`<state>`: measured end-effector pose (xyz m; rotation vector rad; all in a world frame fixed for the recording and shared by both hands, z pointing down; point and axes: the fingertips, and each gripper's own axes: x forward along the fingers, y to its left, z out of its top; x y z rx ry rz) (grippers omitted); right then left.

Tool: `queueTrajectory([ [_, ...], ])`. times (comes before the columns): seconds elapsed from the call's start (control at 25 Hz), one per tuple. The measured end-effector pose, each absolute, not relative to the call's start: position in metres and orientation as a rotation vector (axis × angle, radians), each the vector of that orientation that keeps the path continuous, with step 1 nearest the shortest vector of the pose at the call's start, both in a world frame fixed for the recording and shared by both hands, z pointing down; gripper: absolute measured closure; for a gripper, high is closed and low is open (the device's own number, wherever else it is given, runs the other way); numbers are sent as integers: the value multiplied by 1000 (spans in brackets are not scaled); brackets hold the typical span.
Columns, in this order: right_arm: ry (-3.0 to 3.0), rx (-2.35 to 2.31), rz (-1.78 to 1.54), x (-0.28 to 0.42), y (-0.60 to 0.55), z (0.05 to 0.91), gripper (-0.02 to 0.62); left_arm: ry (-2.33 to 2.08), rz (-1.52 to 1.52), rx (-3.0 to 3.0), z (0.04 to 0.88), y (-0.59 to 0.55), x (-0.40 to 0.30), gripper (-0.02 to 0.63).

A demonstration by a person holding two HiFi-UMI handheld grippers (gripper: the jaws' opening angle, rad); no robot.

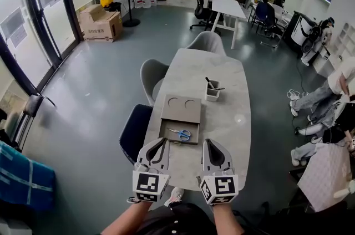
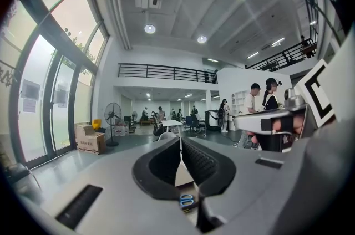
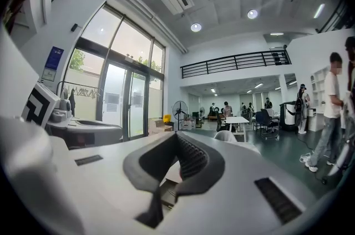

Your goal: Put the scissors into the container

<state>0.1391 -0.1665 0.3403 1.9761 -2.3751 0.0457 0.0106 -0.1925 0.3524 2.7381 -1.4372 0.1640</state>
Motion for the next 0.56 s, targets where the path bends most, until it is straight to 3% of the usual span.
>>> queueTrajectory([
  [0.56, -2357, 1976, 17, 130, -139, 348, 600, -1433, 161, 2745, 365, -168, 0, 588],
])
